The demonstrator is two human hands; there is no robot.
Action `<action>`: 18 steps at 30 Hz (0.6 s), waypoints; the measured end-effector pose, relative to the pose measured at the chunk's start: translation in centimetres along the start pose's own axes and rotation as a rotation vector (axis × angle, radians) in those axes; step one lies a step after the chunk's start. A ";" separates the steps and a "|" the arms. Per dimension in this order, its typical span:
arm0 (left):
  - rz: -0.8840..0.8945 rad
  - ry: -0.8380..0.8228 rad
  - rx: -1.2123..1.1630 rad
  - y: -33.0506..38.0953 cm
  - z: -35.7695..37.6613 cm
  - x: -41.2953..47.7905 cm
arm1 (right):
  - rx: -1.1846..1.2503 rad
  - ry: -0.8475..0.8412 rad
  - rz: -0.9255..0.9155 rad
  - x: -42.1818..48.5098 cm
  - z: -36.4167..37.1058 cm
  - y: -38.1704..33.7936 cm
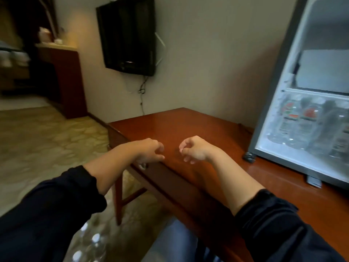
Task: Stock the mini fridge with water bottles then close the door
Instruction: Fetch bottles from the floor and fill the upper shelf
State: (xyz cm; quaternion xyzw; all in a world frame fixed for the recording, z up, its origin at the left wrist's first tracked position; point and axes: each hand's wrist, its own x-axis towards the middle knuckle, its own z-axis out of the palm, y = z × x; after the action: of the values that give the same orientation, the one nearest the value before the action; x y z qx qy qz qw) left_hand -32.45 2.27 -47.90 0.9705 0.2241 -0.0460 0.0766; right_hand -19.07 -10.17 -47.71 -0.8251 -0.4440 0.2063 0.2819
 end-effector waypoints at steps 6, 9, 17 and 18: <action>-0.176 -0.036 -0.120 -7.8 2.0 -3.7 | 0.030 -0.187 -0.079 3.9 7.3 -4.8; -0.262 -0.060 -0.139 -11.1 3.6 -4.9 | 0.010 -0.259 -0.108 5.6 11.2 -6.5; -0.473 -0.106 -0.297 -19.2 11.4 -6.0 | 0.052 -0.465 -0.062 10.4 23.4 -7.6; -0.498 -0.120 -0.318 -20.2 12.8 -6.1 | 0.051 -0.490 -0.060 10.9 24.9 -7.5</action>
State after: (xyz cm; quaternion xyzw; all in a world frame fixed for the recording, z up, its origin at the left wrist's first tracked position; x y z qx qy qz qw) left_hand -47.49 15.40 -62.30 0.8570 0.4548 -0.0849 0.2269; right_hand -32.70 9.46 -62.68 -0.7294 -0.5182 0.4029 0.1926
